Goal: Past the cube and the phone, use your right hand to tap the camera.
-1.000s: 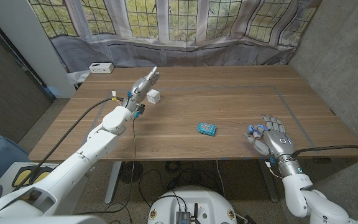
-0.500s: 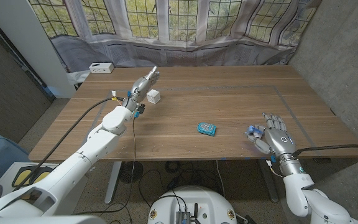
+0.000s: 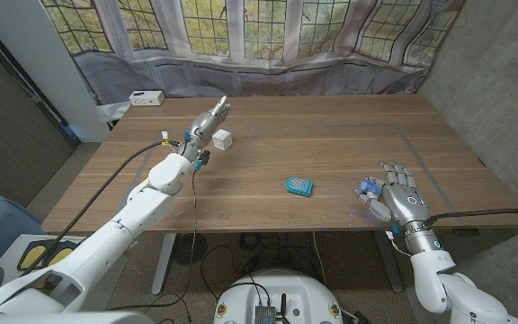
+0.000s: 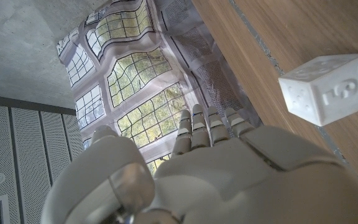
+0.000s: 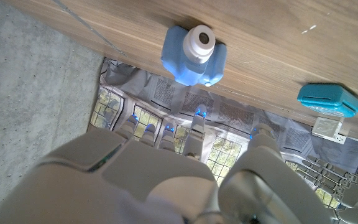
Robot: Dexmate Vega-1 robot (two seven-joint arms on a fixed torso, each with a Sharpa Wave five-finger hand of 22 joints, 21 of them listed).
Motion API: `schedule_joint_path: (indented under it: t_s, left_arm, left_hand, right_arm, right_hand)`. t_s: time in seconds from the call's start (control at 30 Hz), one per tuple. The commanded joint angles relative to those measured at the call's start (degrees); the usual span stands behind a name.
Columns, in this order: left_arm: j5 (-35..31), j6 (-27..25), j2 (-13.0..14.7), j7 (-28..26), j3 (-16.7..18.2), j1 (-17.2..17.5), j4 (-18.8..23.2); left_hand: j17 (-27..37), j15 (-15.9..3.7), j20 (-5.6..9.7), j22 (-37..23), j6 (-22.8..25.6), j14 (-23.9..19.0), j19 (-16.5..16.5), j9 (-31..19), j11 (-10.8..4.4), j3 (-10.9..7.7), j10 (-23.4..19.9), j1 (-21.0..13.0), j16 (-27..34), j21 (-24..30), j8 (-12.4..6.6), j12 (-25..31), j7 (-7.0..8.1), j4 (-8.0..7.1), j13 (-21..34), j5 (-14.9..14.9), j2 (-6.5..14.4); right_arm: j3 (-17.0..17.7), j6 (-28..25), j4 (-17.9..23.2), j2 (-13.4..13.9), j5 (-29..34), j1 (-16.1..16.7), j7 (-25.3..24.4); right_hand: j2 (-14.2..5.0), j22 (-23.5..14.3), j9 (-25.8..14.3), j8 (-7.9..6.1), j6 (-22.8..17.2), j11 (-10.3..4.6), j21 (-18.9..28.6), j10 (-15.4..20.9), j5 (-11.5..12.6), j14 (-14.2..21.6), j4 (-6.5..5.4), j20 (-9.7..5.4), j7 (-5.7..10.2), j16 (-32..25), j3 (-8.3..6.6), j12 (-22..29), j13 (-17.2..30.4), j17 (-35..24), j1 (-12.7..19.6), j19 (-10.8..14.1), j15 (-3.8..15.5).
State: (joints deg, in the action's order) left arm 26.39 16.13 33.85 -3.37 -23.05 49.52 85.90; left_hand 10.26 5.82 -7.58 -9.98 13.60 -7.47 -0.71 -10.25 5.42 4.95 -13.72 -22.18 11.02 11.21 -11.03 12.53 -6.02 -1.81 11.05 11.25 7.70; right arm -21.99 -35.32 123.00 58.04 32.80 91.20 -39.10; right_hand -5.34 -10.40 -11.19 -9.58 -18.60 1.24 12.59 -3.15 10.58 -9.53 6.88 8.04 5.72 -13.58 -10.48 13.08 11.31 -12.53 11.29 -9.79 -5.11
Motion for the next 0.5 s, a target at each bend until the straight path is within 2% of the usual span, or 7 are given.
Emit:
schedule_joint_path:
  t_s: [0.03,0.13,0.23,0.33,0.5]
  left_arm:
    - [0.1,0.0,-0.1,0.2,-0.1,-0.2,-0.4]
    - [0.1,0.0,-0.1,0.2,-0.1,-0.3,-0.4]
    - [0.2,0.2,-0.2,0.3,-0.1,-0.3,-0.5]
    - [0.3,0.2,-0.2,0.4,-0.1,-0.2,-0.5]
    - [0.4,0.4,-0.1,0.4,0.0,-0.1,-0.6]
  left_hand:
    - [0.1,0.07,-0.51,-0.3,0.6,-0.5,-0.1,-0.1,0.11,-0.19,-0.4,-0.1,-0.2,0.0,0.06,-0.1,-0.17,0.01,0.3,-0.1,-0.1]
    - [0.1,0.08,-0.52,-0.3,0.6,-0.6,-0.1,-0.1,0.10,-0.20,-0.4,-0.1,-0.1,0.0,0.05,-0.1,-0.18,0.01,0.3,-0.1,-0.1]
    - [0.1,0.12,-0.54,-0.3,0.7,-0.6,-0.1,-0.1,-0.04,-0.21,-0.3,-0.1,-0.1,0.1,0.05,-0.1,-0.13,0.01,0.3,-0.1,-0.1]
    - [0.1,0.08,-0.55,-0.3,0.7,-0.6,-0.1,-0.1,-0.08,-0.22,-0.3,-0.1,-0.1,0.1,0.05,-0.2,-0.13,0.01,0.3,-0.1,-0.1]
    - [0.1,0.04,-0.57,-0.3,0.8,-0.6,-0.1,-0.1,-0.20,-0.24,-0.4,-0.1,-0.2,0.1,0.02,-0.1,-0.15,0.01,0.3,-0.1,-0.1]
  right_arm:
    - [0.9,1.6,-0.1,-0.8,-0.5,0.6,-1.2]
    - [1.1,2.4,-0.4,-1.1,-0.7,0.8,-1.7]
    - [1.1,2.8,-0.6,-1.4,-0.7,0.8,-1.9]
    - [0.9,2.6,-0.5,-1.6,-0.3,0.6,-1.8]
    - [1.0,2.6,-0.3,-1.7,0.1,0.5,-1.7]
  right_hand:
    - [0.34,-0.1,0.0,0.37,8.5,0.64,0.0,-0.2,-0.2,-2.2,0.06,0.47,-0.95,0.2,-0.32,-0.6,0.1,-0.2,0.7,-3.9,0.38]
    - [0.43,-0.1,0.1,0.28,14.5,1.14,-0.1,-0.9,-0.2,-2.4,0.06,0.49,-1.41,0.4,-0.33,-1.0,0.1,-0.2,0.7,-3.7,0.42]
    - [0.43,-0.1,0.1,0.33,22.5,1.50,-0.2,-1.8,-0.2,-2.7,0.03,0.41,-2.42,0.7,-0.38,-1.4,0.2,-0.2,0.6,-3.4,0.52]
    - [0.42,-0.1,0.1,0.14,24.0,1.72,-0.2,-2.6,-0.2,-3.2,0.02,0.19,-2.55,0.9,-0.40,-1.6,0.2,-0.2,0.6,-3.3,0.61]
    - [0.42,-0.1,0.1,-0.51,23.5,1.62,-0.3,-3.3,-0.2,-3.9,-0.12,0.16,-2.63,1.2,-0.32,-1.8,0.2,-0.2,0.4,-3.4,0.57]
